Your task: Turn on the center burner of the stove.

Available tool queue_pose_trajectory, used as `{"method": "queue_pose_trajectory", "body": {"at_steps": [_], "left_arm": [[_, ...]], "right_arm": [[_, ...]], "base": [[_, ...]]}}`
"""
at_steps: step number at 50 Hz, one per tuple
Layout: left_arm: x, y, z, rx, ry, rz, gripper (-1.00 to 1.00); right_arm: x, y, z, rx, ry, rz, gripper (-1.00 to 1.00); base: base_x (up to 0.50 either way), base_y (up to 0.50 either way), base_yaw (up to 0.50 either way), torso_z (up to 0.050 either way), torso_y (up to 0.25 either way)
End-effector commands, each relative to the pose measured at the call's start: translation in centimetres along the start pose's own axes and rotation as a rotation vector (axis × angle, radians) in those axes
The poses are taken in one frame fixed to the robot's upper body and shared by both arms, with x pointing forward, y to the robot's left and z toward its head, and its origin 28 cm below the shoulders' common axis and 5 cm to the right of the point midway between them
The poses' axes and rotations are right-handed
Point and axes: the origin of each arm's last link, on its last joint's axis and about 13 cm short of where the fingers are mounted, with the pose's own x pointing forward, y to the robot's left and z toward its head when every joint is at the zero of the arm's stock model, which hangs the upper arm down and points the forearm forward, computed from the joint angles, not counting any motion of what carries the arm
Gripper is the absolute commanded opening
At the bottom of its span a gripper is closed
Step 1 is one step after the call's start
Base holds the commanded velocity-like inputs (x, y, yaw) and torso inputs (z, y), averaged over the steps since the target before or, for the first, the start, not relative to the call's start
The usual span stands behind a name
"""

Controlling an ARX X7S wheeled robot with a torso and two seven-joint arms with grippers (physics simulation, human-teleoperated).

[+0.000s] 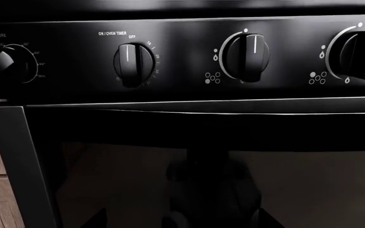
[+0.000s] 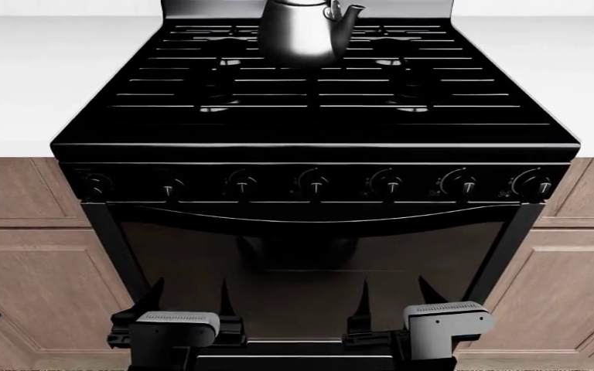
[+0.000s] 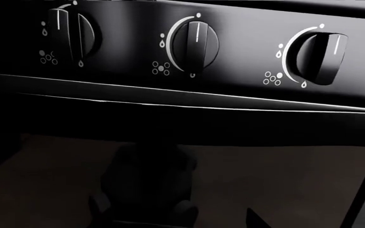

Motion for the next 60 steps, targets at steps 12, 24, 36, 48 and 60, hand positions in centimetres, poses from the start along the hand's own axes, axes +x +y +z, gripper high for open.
{"method": "queue_pose_trajectory", "body": {"at_steps": [12, 24, 36, 48, 60], "left_arm": [[0.0, 0.0, 0.0, -0.003, 0.002, 0.003, 1.00], [0.2, 0.1, -0.1, -0.005, 0.009, 0.014, 1.00], [0.4, 0.1, -0.2, -0.003, 0.027, 0.025, 1.00], [0.4, 0.1, 0.0, -0.011, 0.029, 0.025, 1.00], [0.7, 0.3, 0.3, -0.021, 0.032, 0.040, 1.00]], "right_arm": [[0.0, 0.0, 0.1, 0.001, -0.006, 0.004, 1.00], [0.1, 0.1, 1.2, -0.025, -0.064, 0.008, 1.00], [-0.1, -0.2, 4.0, -0.054, -0.132, 0.002, 1.00], [-0.4, -0.4, 7.4, -0.085, -0.189, 0.019, 1.00], [-0.5, -0.8, 9.8, -0.104, -0.209, 0.016, 1.00]], "base": [[0.00, 0.00, 0.00, -0.042, -0.005], [0.00, 0.00, 0.00, 0.000, 0.000], [0.00, 0.00, 0.00, 0.000, 0.000], [0.00, 0.00, 0.00, 0.000, 0.000], [0.00, 0.00, 0.00, 0.000, 0.000]]}}
